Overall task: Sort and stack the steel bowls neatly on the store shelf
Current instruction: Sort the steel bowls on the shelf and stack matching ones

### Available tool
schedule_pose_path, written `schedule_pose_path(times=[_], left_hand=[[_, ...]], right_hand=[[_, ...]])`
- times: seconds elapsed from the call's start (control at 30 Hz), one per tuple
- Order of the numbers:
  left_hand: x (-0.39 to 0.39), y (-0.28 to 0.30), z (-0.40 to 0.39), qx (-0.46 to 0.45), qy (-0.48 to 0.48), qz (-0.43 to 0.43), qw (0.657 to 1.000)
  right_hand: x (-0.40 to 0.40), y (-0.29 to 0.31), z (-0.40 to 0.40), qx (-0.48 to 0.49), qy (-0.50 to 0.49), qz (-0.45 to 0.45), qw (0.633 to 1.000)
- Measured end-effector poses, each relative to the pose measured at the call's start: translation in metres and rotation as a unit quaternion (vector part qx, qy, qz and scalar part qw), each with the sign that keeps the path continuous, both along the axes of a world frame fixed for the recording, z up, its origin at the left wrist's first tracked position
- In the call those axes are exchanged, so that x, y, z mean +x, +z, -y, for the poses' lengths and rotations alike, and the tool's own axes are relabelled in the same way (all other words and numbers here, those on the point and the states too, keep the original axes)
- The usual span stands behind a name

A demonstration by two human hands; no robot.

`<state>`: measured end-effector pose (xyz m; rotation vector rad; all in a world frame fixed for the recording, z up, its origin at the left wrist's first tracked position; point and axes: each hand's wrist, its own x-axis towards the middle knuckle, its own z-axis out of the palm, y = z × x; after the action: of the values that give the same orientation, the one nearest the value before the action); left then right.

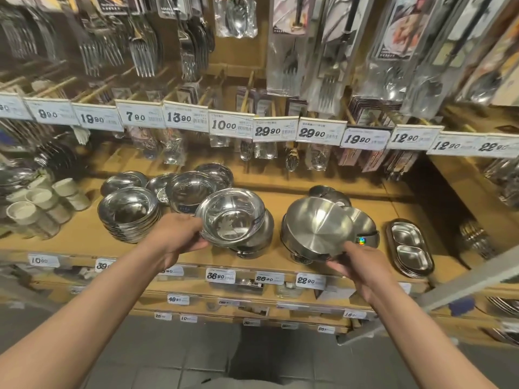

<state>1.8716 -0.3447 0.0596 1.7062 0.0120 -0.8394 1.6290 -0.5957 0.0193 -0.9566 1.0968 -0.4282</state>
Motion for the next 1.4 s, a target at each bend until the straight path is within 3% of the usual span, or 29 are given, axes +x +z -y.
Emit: schedule_pose_path(times=[0.27,0.67,0.9,1.13,1.4], left_hand=[[0.0,0.018,-0.035,0.005,0.045,0.006,0.999],[0.014,0.024,-0.115,0.02,0.103,0.005,0.995],[0.033,0.018,-0.128,0.039,0.121,0.013,0.992],[0.056,0.032,-0.123,0.015,0.072,0.034,0.997],[0.075,0.043,-0.108,0.008,0.001,0.054,0.999]], right_hand=[[0.055,-0.003,-0.011,-0.014,0.085,-0.018,0.996],[0.142,-0.021,-0.031,-0.057,0.162,-0.121,0.978],[0.159,-0.038,-0.038,-0.086,0.129,-0.134,0.979],[0.169,-0.048,-0.048,-0.071,0.089,-0.111,0.987],[0.174,-0.054,-0.061,-0.12,0.039,-0.192,0.973]])
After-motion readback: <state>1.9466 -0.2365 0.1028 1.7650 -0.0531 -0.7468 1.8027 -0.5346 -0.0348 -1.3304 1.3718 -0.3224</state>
